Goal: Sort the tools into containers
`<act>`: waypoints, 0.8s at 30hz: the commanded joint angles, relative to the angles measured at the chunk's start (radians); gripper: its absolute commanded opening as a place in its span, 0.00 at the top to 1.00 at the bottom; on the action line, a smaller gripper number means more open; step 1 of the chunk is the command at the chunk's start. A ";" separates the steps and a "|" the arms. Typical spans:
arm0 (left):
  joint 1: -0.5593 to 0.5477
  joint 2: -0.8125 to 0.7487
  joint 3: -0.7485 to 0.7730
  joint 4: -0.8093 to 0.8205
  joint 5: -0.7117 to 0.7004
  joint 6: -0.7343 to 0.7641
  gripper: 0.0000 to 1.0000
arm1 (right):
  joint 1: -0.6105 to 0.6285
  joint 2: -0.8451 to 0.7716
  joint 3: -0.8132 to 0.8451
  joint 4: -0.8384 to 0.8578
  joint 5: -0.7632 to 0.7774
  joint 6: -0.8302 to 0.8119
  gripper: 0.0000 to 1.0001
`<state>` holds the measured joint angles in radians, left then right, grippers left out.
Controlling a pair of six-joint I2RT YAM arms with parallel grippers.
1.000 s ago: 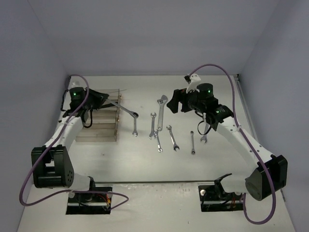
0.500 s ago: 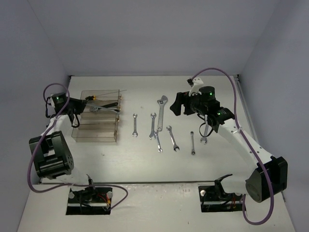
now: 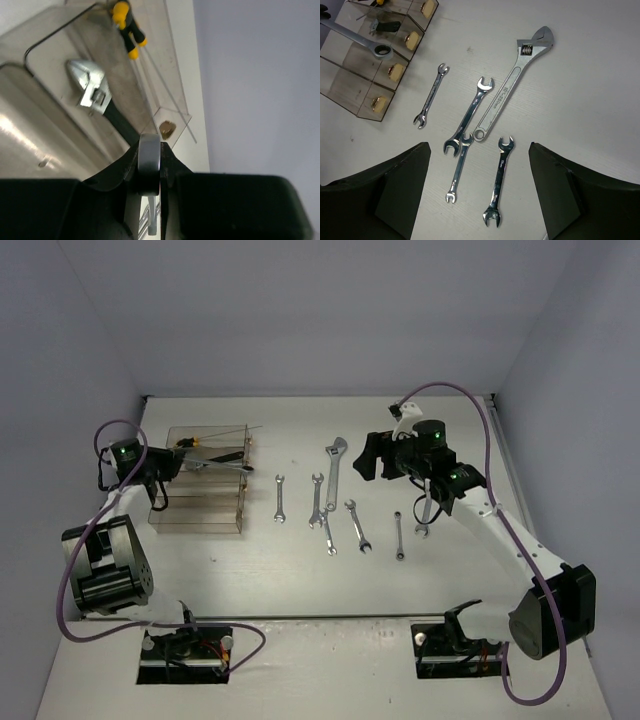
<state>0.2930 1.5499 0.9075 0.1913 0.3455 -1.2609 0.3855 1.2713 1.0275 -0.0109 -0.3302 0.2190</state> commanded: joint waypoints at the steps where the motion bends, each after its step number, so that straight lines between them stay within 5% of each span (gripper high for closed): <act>1: 0.000 -0.113 -0.056 0.100 0.049 -0.051 1.00 | -0.005 -0.026 0.006 0.054 -0.021 0.008 0.23; 15: 0.000 -0.103 -0.133 0.082 0.046 -0.022 1.00 | -0.004 -0.042 -0.030 0.054 -0.032 0.008 0.22; 24: 0.000 -0.099 -0.157 0.060 0.028 -0.048 0.81 | -0.005 -0.055 -0.049 0.054 -0.026 0.013 0.22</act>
<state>0.2928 1.4806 0.7395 0.1830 0.3714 -1.2761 0.3858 1.2606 0.9799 -0.0106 -0.3435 0.2206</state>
